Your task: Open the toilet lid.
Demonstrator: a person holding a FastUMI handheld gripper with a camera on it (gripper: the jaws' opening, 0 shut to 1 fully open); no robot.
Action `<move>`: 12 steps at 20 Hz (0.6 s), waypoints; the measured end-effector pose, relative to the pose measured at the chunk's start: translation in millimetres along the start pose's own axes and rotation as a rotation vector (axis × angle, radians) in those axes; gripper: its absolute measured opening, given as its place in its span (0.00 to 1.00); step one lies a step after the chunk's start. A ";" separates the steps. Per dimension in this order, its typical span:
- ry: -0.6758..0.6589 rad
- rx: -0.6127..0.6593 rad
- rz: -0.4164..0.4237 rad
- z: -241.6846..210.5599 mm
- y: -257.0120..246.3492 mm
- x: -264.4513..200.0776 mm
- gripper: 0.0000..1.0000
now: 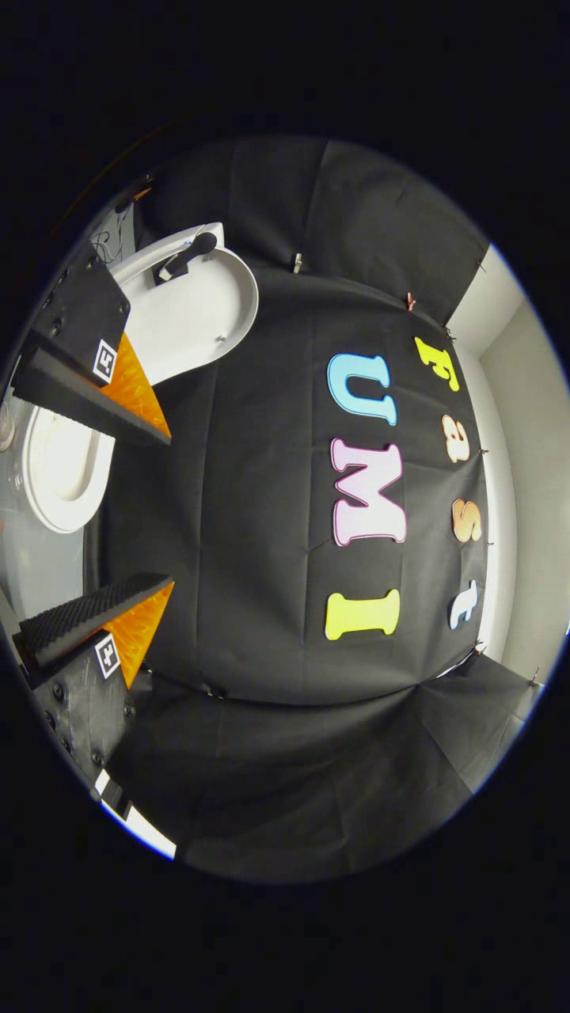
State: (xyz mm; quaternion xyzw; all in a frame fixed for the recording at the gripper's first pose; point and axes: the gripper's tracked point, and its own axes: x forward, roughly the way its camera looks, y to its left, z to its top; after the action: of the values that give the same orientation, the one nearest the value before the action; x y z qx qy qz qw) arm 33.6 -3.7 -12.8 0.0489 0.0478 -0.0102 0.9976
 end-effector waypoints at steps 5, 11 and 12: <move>-0.006 0.004 -0.006 2.4 -2.0 -1.3 0.98; -0.016 -0.010 0.005 4.6 4.3 -2.0 0.98; -0.019 -0.009 0.005 5.1 3.0 -2.9 0.98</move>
State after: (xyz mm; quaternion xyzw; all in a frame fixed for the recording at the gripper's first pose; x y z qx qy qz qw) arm 31.3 -1.2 -7.1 0.0444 0.0381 -0.0082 0.9983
